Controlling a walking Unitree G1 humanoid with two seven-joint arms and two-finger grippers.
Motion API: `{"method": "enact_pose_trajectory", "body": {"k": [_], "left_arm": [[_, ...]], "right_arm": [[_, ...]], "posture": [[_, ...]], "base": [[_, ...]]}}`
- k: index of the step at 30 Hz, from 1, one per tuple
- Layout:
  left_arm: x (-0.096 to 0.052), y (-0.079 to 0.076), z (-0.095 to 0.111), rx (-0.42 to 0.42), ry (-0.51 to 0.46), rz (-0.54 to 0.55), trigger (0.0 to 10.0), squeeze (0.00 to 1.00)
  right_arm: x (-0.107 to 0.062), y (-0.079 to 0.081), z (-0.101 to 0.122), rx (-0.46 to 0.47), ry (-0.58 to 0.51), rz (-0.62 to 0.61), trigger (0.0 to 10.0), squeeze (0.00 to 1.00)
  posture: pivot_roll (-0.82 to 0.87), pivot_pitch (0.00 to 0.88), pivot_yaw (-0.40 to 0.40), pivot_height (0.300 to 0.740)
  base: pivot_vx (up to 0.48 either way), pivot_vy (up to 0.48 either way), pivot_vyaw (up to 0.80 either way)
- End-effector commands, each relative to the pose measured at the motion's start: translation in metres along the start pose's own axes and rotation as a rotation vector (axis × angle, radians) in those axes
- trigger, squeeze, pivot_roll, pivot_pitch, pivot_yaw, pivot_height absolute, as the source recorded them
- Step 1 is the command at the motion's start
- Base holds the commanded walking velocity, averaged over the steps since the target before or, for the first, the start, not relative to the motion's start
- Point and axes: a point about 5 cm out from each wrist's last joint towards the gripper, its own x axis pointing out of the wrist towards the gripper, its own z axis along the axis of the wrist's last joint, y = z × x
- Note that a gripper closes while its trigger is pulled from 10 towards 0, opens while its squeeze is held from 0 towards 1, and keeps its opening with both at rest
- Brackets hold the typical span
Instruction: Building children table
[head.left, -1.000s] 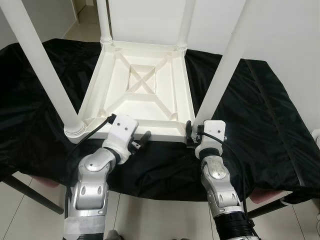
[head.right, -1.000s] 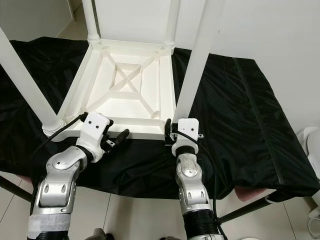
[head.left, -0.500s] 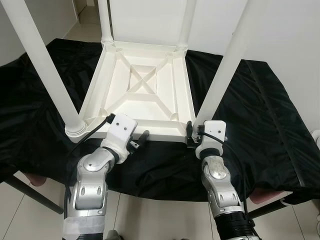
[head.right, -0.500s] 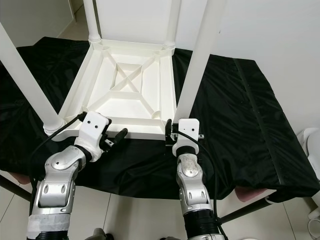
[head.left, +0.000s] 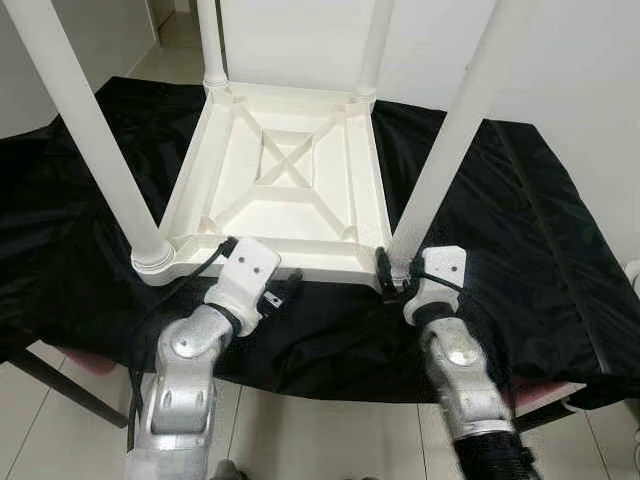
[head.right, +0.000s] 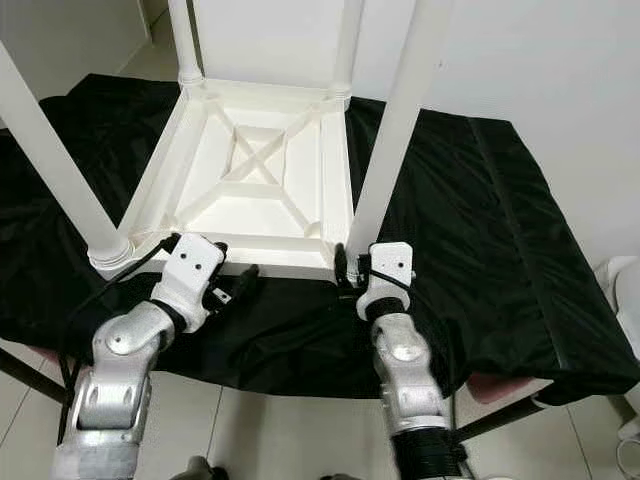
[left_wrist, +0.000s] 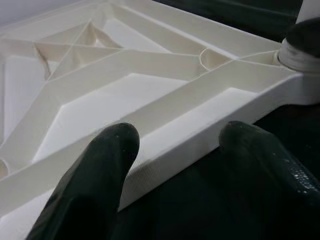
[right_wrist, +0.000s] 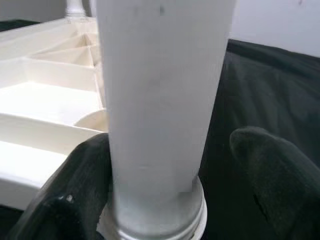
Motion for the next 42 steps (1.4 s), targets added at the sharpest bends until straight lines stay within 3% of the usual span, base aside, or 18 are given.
{"method": "enact_pose_trajectory", "body": {"k": [1,2,3,4,5,9,12,15,21,22,24,25,27,28,38,39,40,42], "left_arm": [[0.001,-0.004,0.004,-0.017,-0.021,0.04,10.0,0.0],[0.001,-0.004,0.004,-0.017,-0.021,0.04,10.0,0.0],[0.0,-0.012,0.005,-0.008,-0.021,-0.026,10.0,0.0],[0.0,-0.012,0.005,-0.008,-0.021,-0.026,10.0,0.0],[-0.002,-0.019,0.006,0.001,-0.021,-0.086,10.0,0.0],[-0.003,-0.028,0.008,0.011,-0.025,-0.164,10.0,0.0],[-0.002,-0.028,0.009,0.014,-0.026,-0.173,10.0,0.0],[-0.001,-0.026,0.01,0.021,-0.029,-0.176,10.0,0.0],[0.0,-0.026,0.011,0.024,-0.034,-0.177,10.0,0.0],[0.0,-0.026,0.012,0.028,-0.036,-0.175,10.0,0.0],[0.0,-0.025,0.013,0.029,-0.036,-0.174,10.0,0.0],[-0.001,-0.025,0.013,0.031,-0.036,-0.172,10.0,0.0],[-0.001,-0.025,0.013,0.031,-0.036,-0.172,10.0,0.0],[-0.001,-0.025,0.013,0.034,-0.036,-0.168,10.0,0.0],[-0.003,-0.026,0.014,0.033,-0.033,-0.159,10.0,0.0],[-0.003,-0.027,0.014,0.035,-0.031,-0.163,10.0,0.0],[-0.003,-0.027,0.014,0.037,-0.03,-0.167,10.0,0.0],[-0.002,-0.026,0.014,0.037,-0.029,-0.171,10.0,0.0]], "right_arm": [[-0.001,-0.001,-0.004,0.013,0.012,0.007,10.0,0.0],[-0.001,-0.001,-0.004,0.013,0.012,0.007,10.0,0.0],[0.0,-0.004,-0.003,-0.002,0.017,0.105,10.0,0.0],[0.0,-0.004,-0.003,-0.002,0.017,0.105,10.0,0.0],[0.002,-0.005,-0.004,-0.023,0.028,0.216,10.0,0.0],[0.006,-0.008,-0.004,-0.051,0.045,0.365,10.0,0.0],[0.01,-0.009,-0.004,-0.064,0.052,0.413,10.0,0.0],[0.025,-0.007,-0.004,-0.113,0.074,0.488,10.0,0.0],[0.036,-0.004,-0.003,-0.136,0.088,0.53,10.0,0.0],[0.045,0.001,-0.004,-0.152,0.104,0.564,4.8,0.0],[0.048,0.003,-0.005,-0.156,0.112,0.578,4.8,0.0],[0.05,0.004,-0.006,-0.161,0.116,0.58,0.6,0.0],[0.05,0.004,-0.006,-0.161,0.116,0.58,0.6,0.0],[0.051,0.005,-0.006,-0.156,0.119,0.588,0.0,0.0],[0.054,0.001,-0.009,-0.128,0.126,0.626,0.0,0.0],[0.054,0.0,-0.009,-0.129,0.127,0.616,8.7,0.0],[0.055,0.0,-0.01,-0.118,0.122,0.604,10.0,0.0],[0.055,0.0,-0.01,-0.088,0.112,0.581,10.0,0.0]], "posture": [[-0.03,0.09,-0.042,0.74],[-0.03,0.09,-0.042,0.74],[-0.03,0.089,-0.041,0.74],[-0.03,0.089,-0.041,0.74],[-0.04,0.086,-0.035,0.74],[-0.03,0.086,-0.032,0.74],[-0.04,0.087,-0.028,0.74],[-0.03,0.086,-0.026,0.74],[-0.03,0.085,-0.024,0.74],[-0.02,0.089,-0.023,0.74],[-0.02,0.089,-0.023,0.74],[-0.02,0.09,-0.024,0.74],[-0.02,0.09,-0.024,0.74],[-0.02,0.092,-0.03,0.74],[-0.03,0.1,-0.032,0.74],[-0.04,0.099,-0.03,0.74],[-0.04,0.102,-0.025,0.74],[-0.04,0.103,-0.024,0.74]], "base": [[0.0,0.0,0.0],[0.0,0.0,0.0],[0.0,0.0,0.0],[0.0,0.0,0.0],[0.0,0.0,0.0],[0.0,0.0,0.0],[0.0,0.0,0.0],[0.0,0.0,0.0],[0.0,0.0,0.0],[0.0,0.0,0.0],[0.0,0.0,0.0],[0.0,0.0,0.0],[0.0,0.0,0.0],[0.0,0.0,0.0],[0.0,0.0,0.0],[0.0,0.0,0.0],[0.0,0.0,0.0],[0.0,0.0,0.0]]}}
